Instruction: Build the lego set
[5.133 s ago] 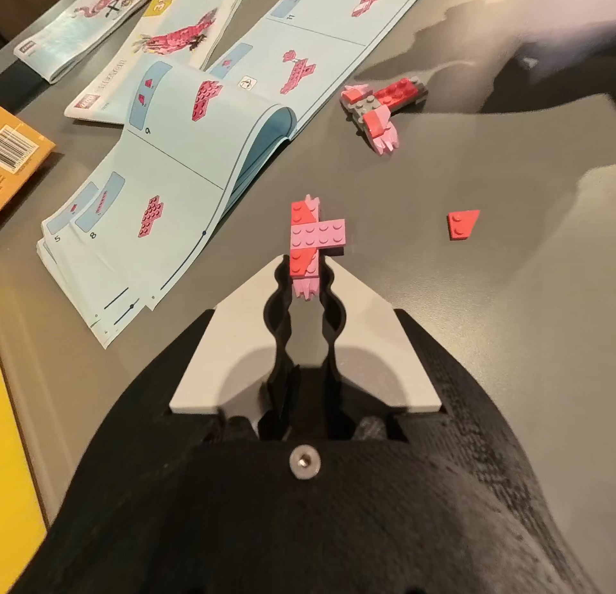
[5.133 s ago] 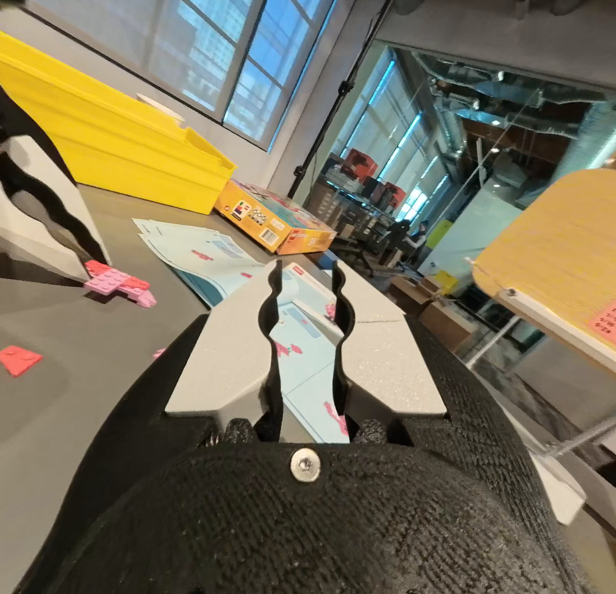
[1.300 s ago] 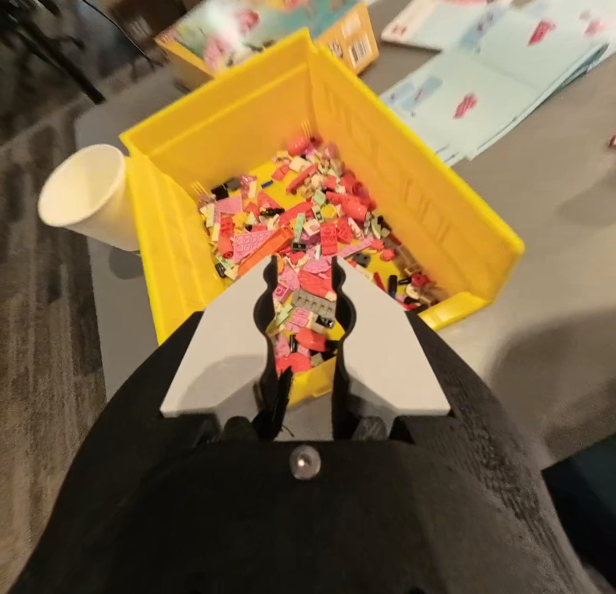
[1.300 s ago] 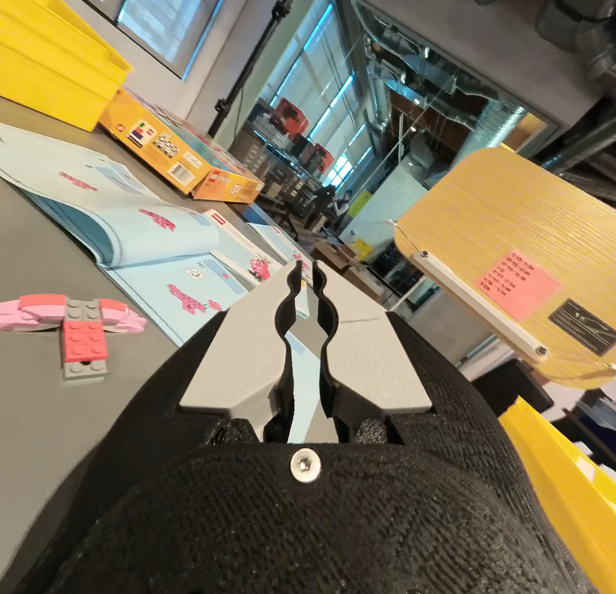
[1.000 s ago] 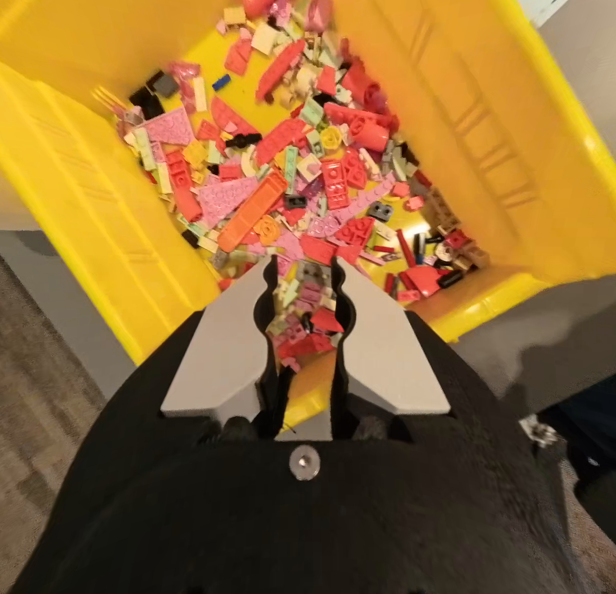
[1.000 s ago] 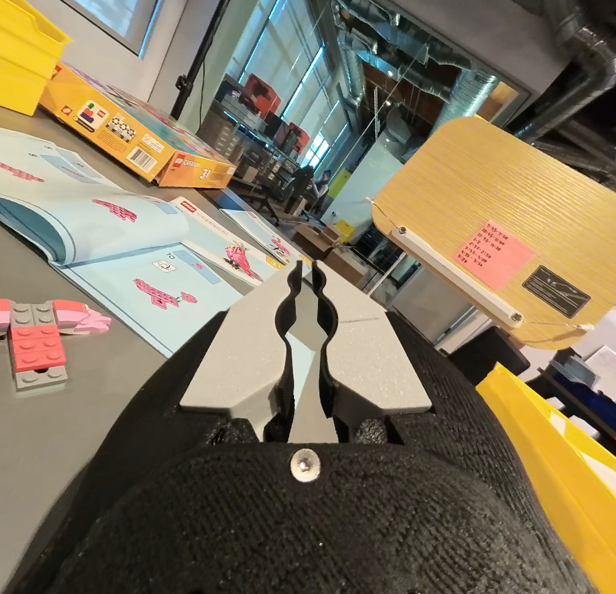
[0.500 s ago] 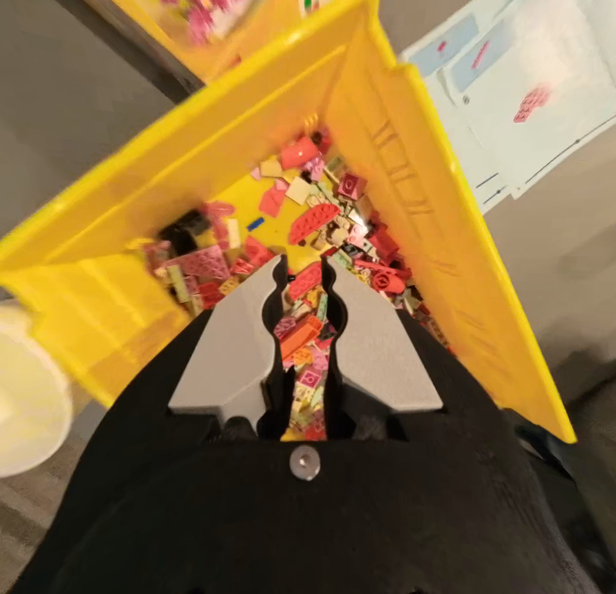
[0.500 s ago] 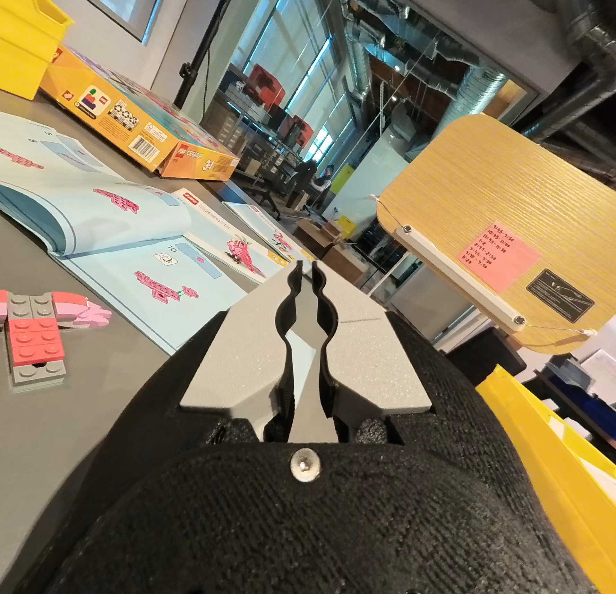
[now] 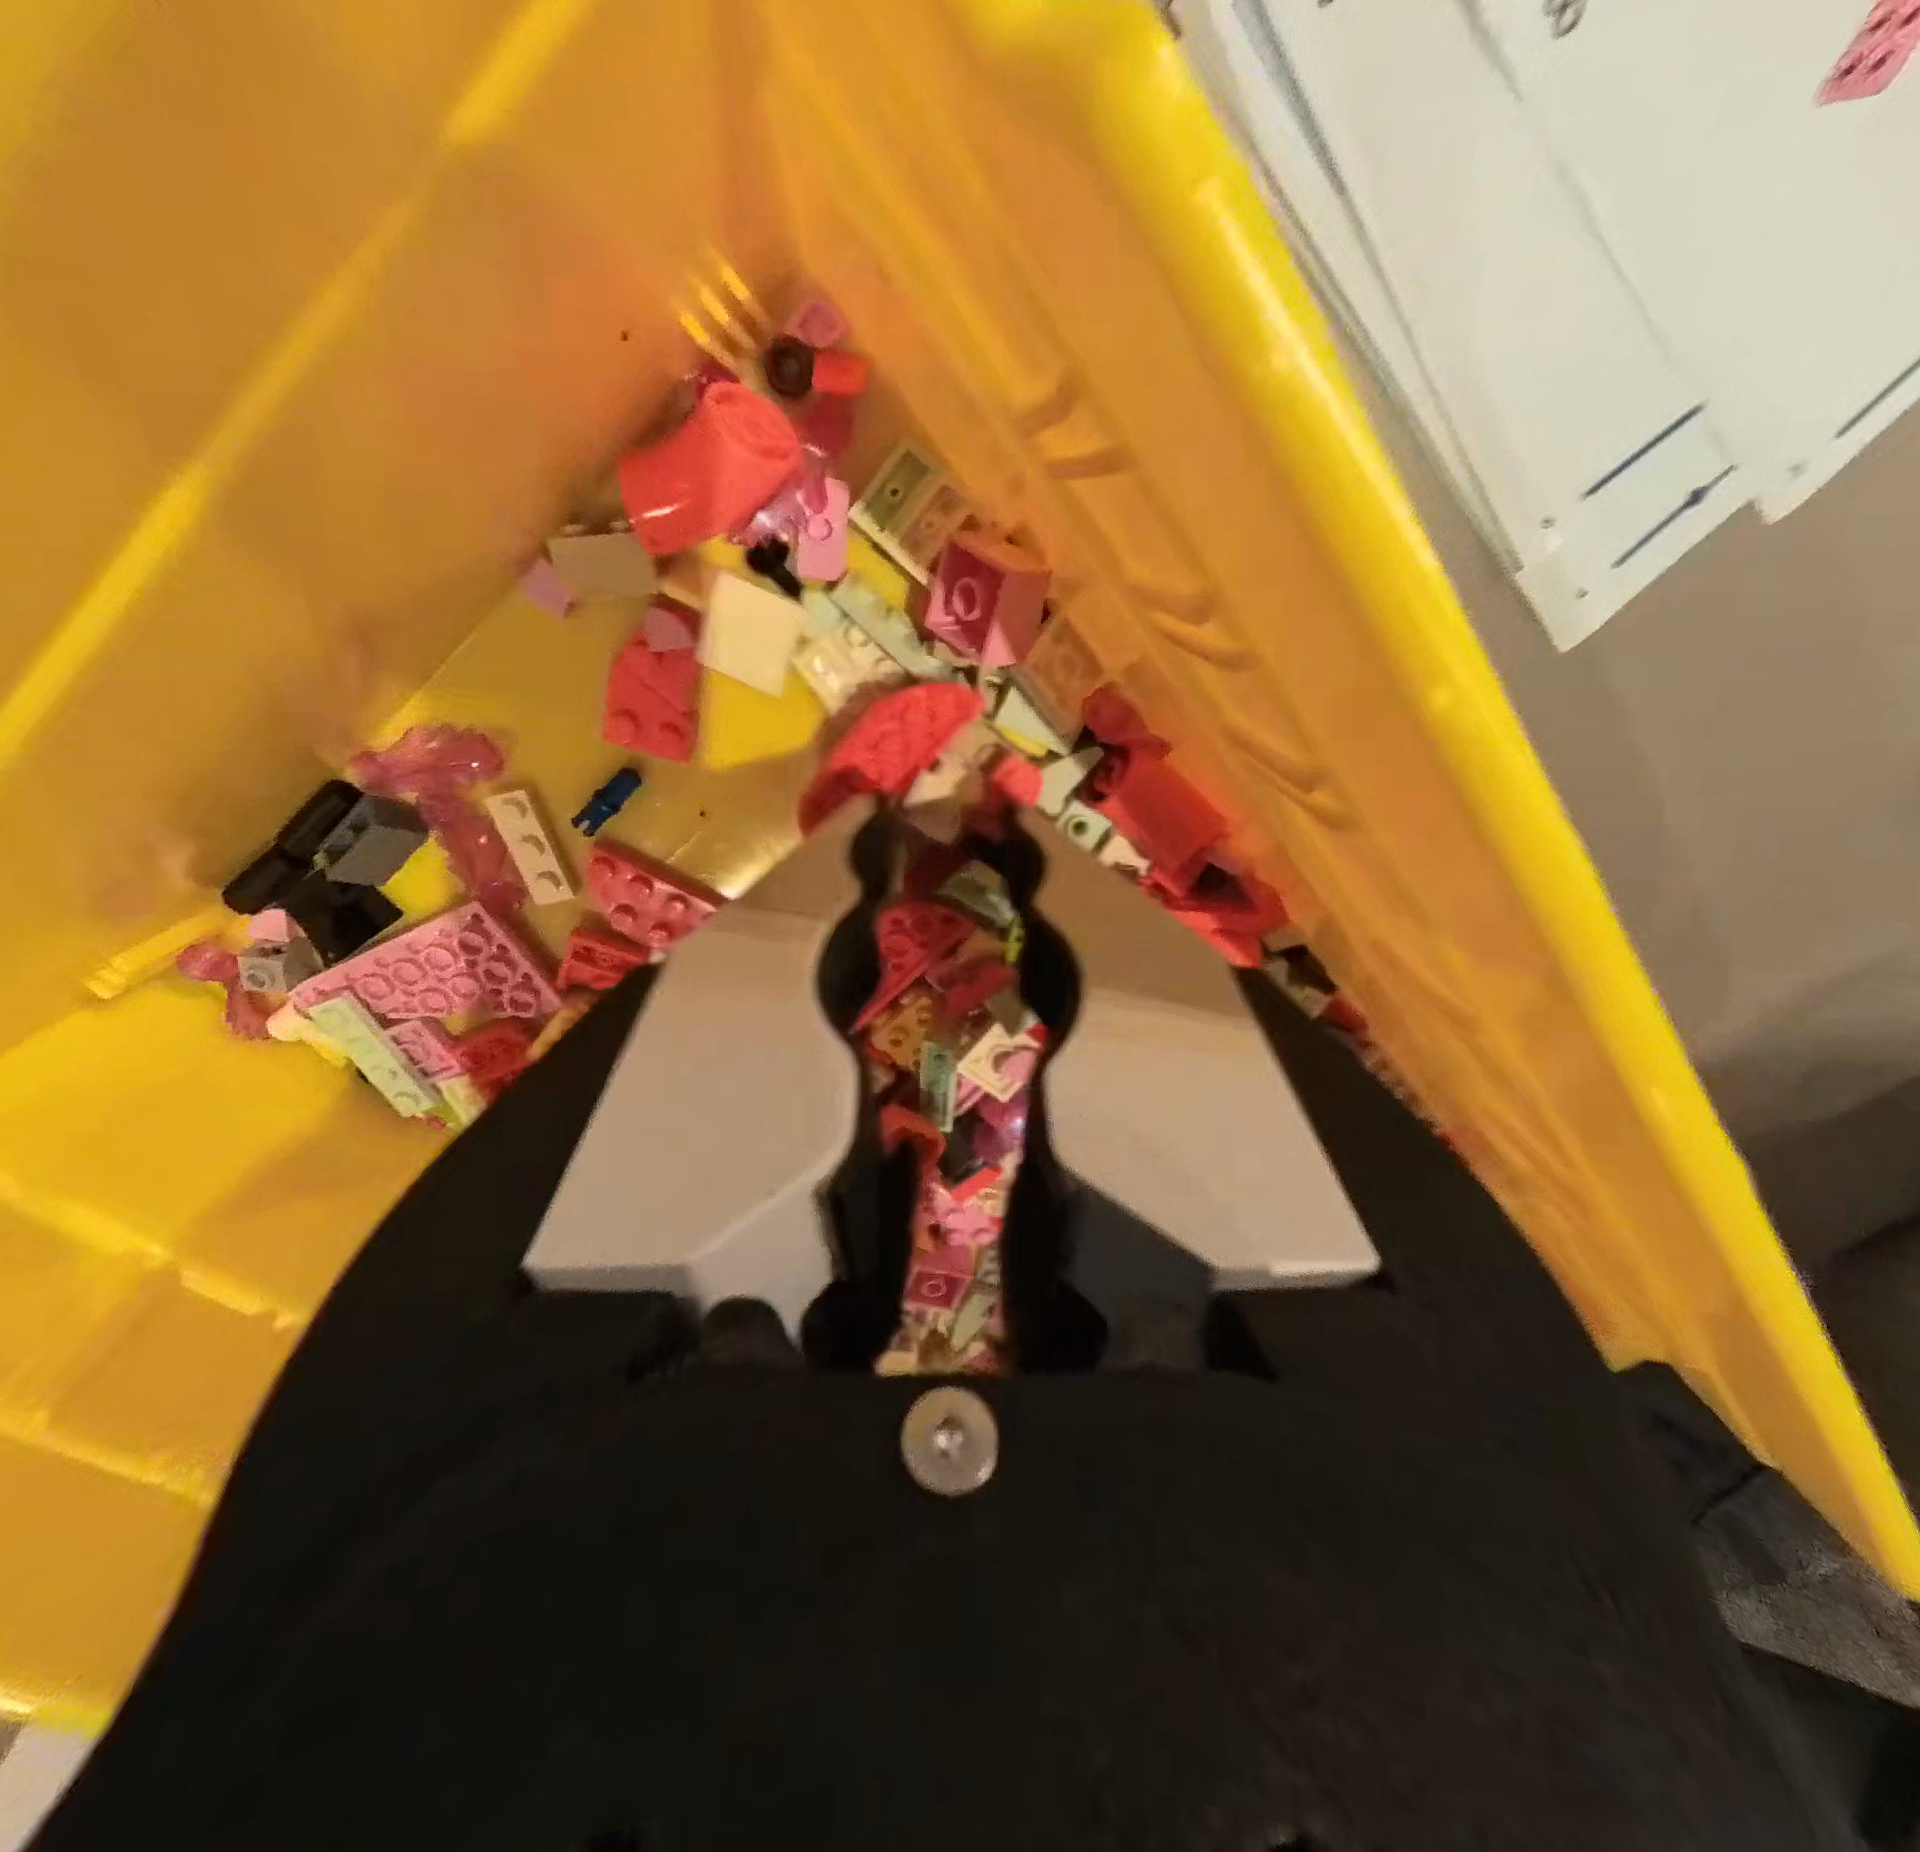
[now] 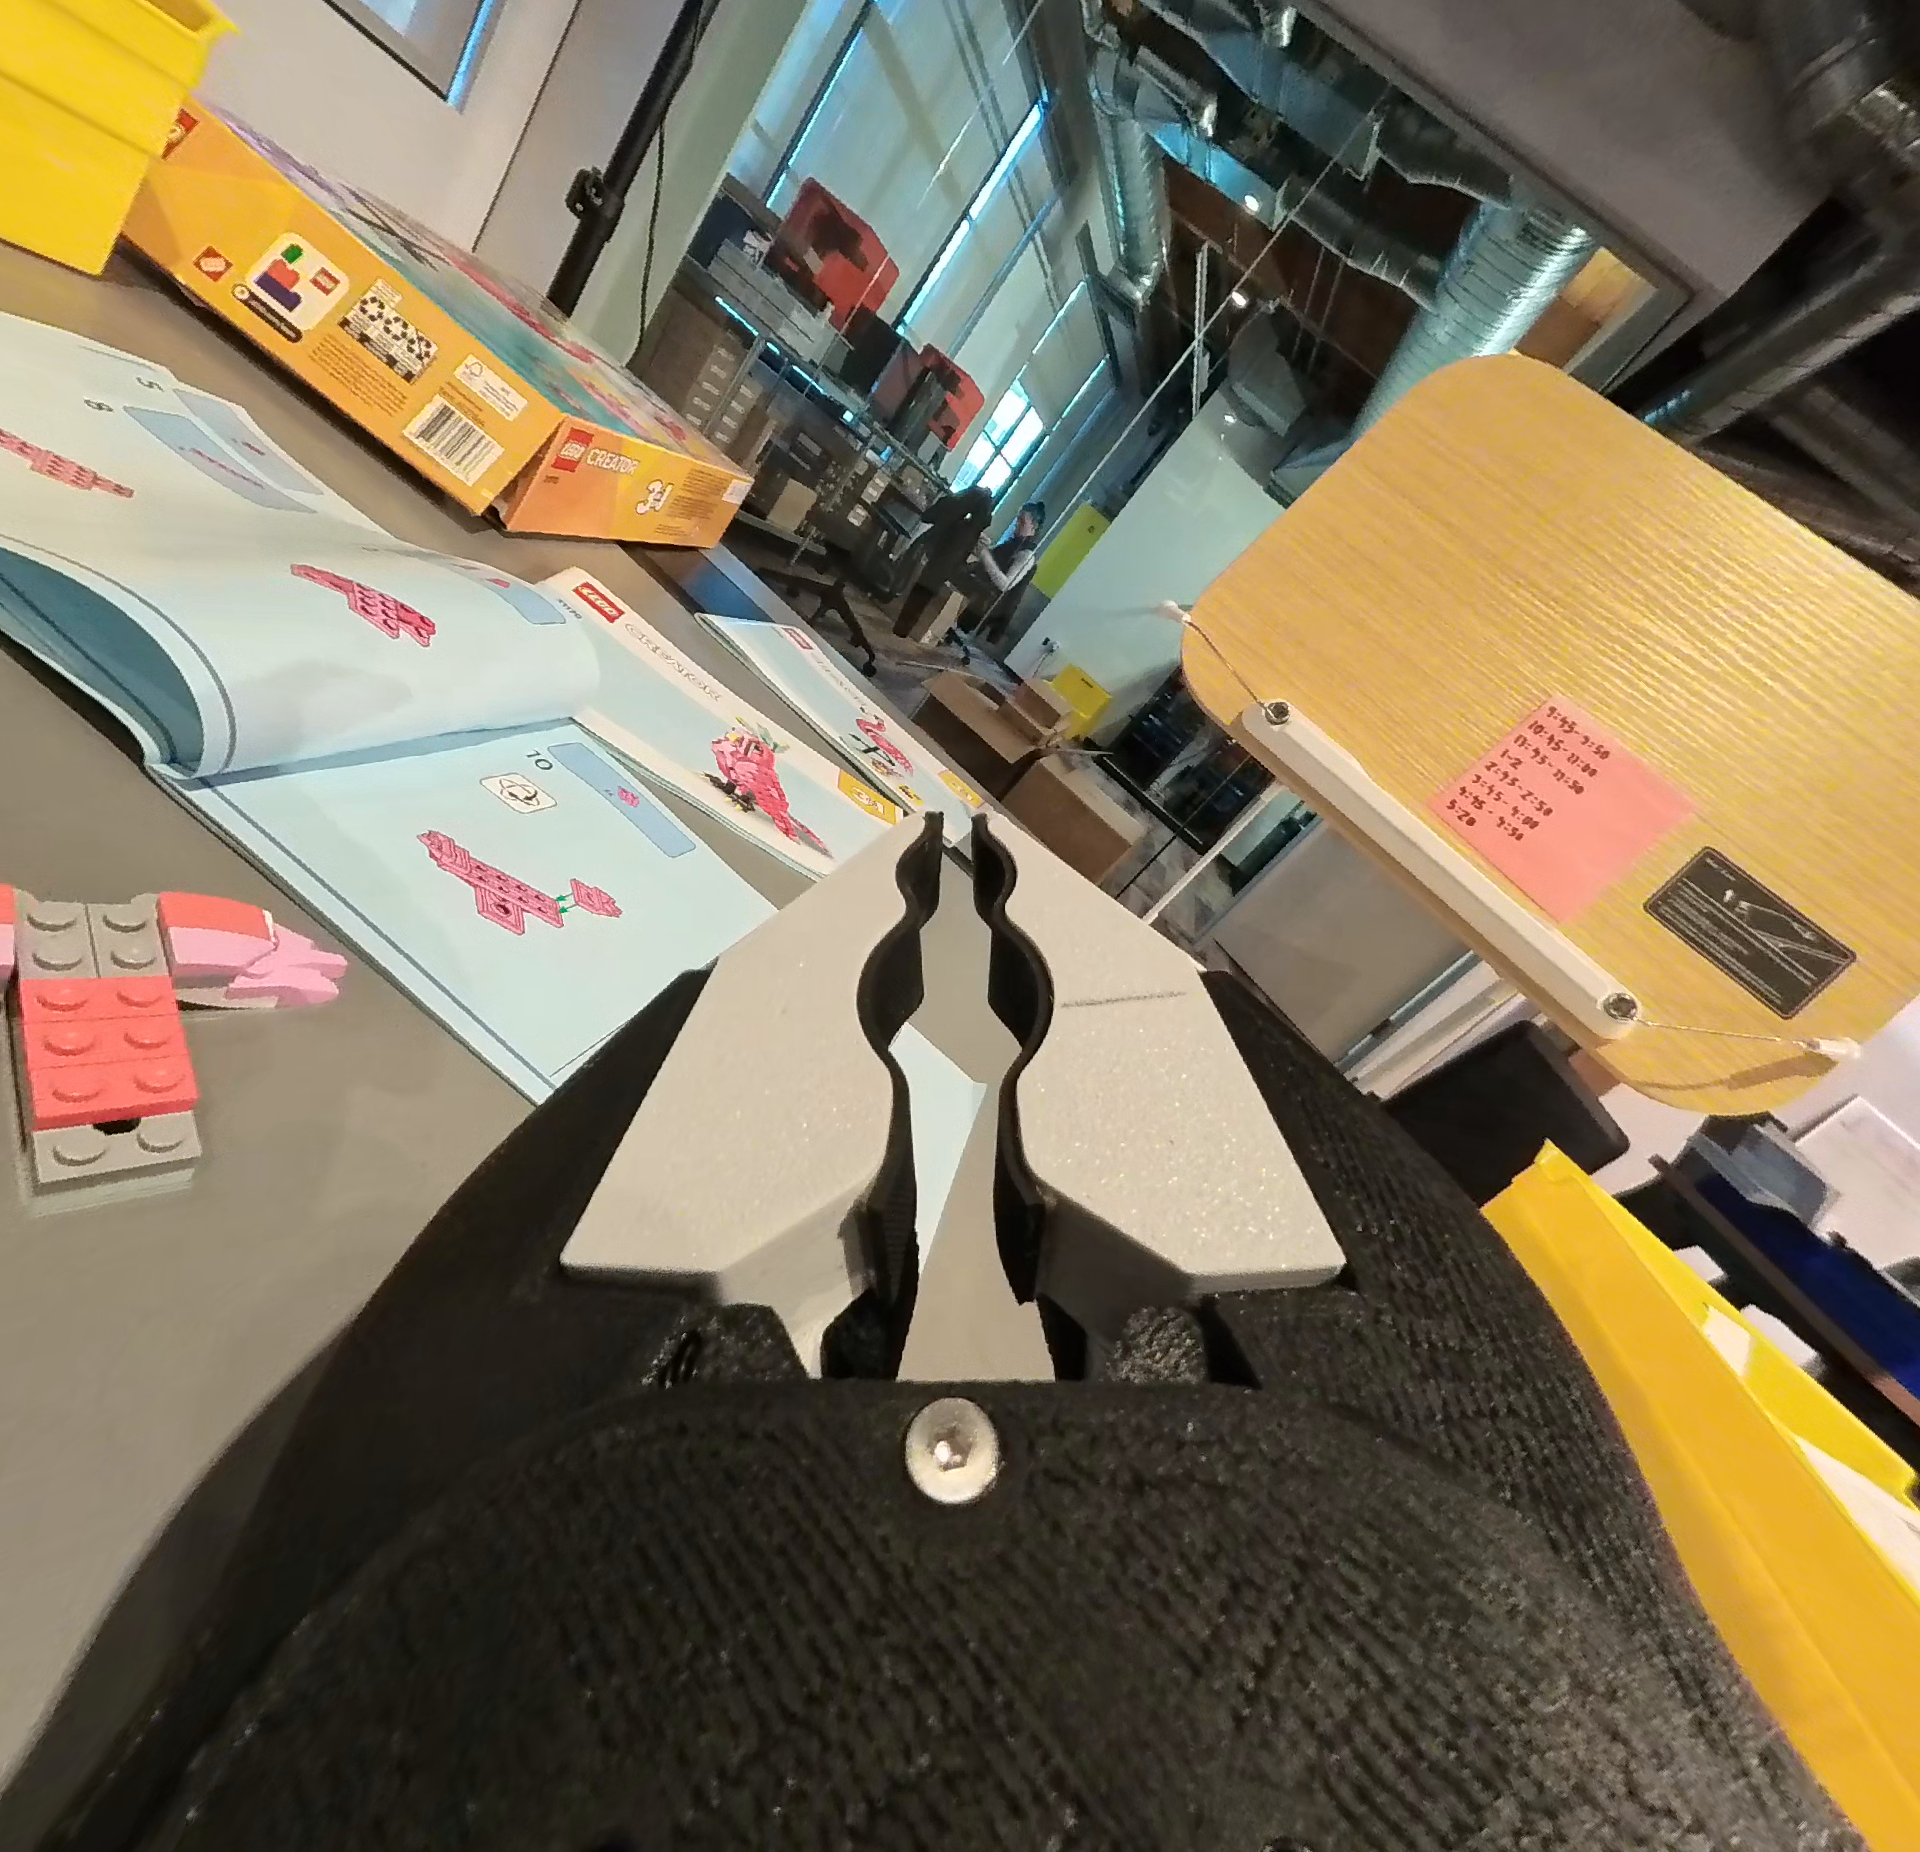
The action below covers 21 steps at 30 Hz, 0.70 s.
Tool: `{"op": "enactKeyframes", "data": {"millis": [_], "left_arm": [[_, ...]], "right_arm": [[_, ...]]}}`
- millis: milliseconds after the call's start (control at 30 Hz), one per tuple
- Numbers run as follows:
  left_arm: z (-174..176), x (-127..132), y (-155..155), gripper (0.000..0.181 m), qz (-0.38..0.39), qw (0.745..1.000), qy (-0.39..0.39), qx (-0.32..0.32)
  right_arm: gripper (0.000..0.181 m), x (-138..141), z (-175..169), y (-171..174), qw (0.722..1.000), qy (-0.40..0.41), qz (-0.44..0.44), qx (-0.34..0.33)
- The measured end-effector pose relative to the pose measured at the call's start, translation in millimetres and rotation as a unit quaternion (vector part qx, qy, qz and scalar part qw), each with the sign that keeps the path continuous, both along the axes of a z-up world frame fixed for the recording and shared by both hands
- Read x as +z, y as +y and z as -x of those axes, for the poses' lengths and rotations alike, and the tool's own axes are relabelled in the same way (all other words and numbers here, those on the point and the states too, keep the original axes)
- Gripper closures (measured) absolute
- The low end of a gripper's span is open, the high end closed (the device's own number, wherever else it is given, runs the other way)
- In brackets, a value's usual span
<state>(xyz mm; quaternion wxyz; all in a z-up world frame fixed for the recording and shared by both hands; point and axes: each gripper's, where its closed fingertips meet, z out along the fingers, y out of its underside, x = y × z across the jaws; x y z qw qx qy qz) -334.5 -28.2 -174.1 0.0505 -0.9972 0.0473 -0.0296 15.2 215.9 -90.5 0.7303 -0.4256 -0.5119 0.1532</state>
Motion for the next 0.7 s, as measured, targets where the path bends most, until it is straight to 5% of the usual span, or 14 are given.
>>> {"op": "enactKeyframes", "data": {"millis": [67, 200, 433, 533, 700], "left_arm": [[8.6, 2.8, -2.4, 0.181, -0.002, 1.0, 0.024, 0.007], [44.2, 13.3, -7.4, 0.181, -0.025, 0.995, 0.094, 0.039], [13.7, 25.1, -27.2, 0.104, -0.037, 0.996, -0.04, 0.072], [-14.6, 15.9, -31.0, 0.088, -0.035, 0.996, -0.068, 0.048], [-4.9, 0.5, -32.9, 0.077, -0.031, 0.998, 0.061, 0.007]], "right_arm": [[0.177, -0.2, -0.3, 0.1, 1.0, 0.0, 0.002, 0.001], [0.181, -4.8, 1.1, -1.4, 1.0, -0.007, 0.026, 0.01], [0.181, -7.7, 2.4, -3.5, 0.999, -0.013, 0.038, 0.018], [0.181, -9.6, 3.7, -4.3, 0.999, -0.017, 0.045, 0.023], [0.181, -11.2, 5.4, -4.5, 0.998, -0.02, 0.047, 0.024]]}}
